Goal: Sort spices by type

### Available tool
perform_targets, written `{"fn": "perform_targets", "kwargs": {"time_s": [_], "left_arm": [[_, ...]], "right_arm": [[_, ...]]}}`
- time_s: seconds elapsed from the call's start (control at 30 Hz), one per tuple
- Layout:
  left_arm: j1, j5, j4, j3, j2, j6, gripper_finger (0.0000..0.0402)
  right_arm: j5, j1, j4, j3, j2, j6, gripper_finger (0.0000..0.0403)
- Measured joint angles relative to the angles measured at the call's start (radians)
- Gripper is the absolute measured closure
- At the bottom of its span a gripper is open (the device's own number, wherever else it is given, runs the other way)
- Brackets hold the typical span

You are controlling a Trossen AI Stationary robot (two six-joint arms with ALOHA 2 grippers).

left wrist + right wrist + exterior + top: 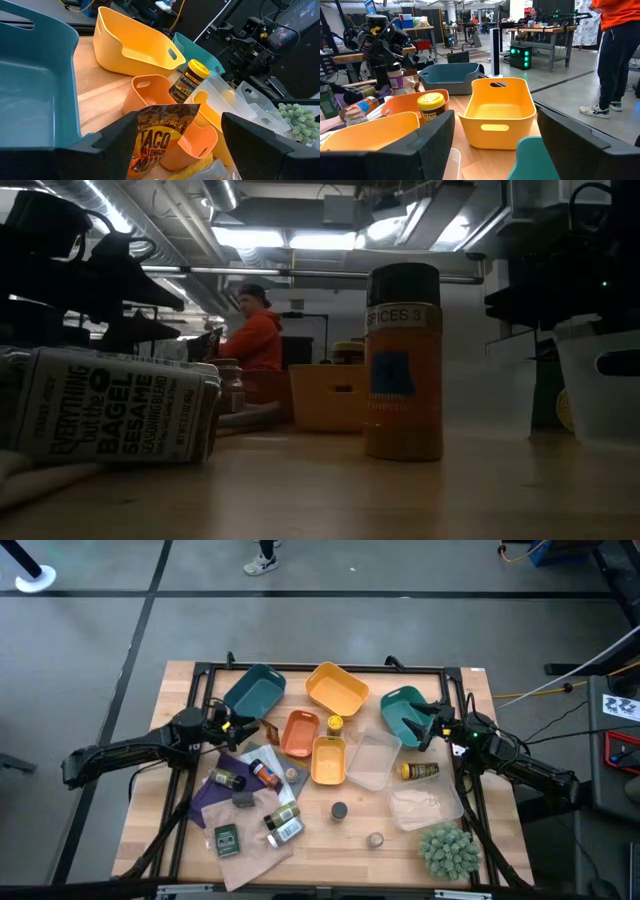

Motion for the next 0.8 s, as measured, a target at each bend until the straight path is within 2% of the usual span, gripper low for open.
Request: {"fn": "perform_targets", "kwargs": {"time_s": [0.37,0.6,0.8], "left_arm": [[0.0,-0.002,0.0,0.0,0.0,0.0,0.013],[0.001,-0.087,0.007,0.0,0.0,0.047,0.013],[0.002,-0.098,0.011,0.0,0.0,0.053,0.013]], "right_arm": [[0.0,0.0,0.0,0.0,0.0,0.0,0.0118],[0.0,0.0,0.001,0.0,0.0,0.0,0.0118],[-0.007,0.0,0.002,0.0,0.0,0.001,0.0118]]}}
